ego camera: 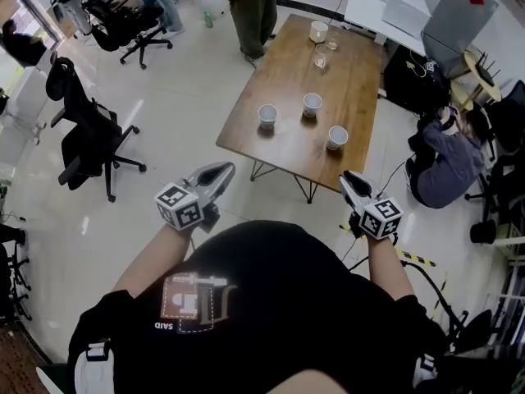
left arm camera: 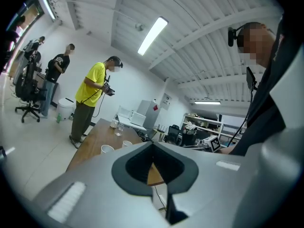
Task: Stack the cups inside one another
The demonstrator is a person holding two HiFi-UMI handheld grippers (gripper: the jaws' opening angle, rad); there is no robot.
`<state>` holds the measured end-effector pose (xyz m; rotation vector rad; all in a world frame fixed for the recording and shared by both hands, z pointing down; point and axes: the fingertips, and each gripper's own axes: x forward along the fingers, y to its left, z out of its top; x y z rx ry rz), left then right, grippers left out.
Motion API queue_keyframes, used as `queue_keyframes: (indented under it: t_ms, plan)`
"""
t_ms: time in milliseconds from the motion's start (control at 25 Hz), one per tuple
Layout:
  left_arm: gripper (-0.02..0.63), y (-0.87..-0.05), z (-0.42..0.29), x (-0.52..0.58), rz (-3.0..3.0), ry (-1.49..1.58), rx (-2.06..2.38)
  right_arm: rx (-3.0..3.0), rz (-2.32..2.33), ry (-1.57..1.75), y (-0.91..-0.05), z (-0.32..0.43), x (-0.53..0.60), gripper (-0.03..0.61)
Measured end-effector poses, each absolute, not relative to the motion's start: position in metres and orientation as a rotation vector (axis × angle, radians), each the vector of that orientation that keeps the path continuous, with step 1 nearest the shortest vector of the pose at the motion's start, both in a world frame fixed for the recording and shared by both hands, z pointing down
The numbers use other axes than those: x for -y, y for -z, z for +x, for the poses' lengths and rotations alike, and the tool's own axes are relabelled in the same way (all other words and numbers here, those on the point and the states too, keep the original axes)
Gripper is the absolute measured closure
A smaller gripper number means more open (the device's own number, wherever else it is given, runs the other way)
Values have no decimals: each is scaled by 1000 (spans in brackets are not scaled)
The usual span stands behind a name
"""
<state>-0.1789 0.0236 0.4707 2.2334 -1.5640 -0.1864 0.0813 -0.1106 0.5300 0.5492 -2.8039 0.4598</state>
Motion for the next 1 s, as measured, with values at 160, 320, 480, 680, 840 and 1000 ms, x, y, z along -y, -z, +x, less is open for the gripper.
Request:
queue_keyframes:
  t_ms: [160,320,480,680,840,1000]
  plan:
    - [612,-465,-181,14,2238,154,1584,2828,523,-442,-526,66,161,465]
    - [612,-472,-206,44,2258,156,1575,2813,533,-429,-534,44,185,457]
    - [612,-478,-238,77,2315,164,1499,2752,621,-422,-542,20,202,454]
    - [612,-486,-274,115,2394,126,1333,2675,791,-458,-546,-6,203,454]
    - [612,-492,-293,151,2481,82,1252,2655,866,-503,-548,-21,202,453]
    - [612,-485,-287,190,2587,-74,1247,2649,871,-530,-548,-11,201,453]
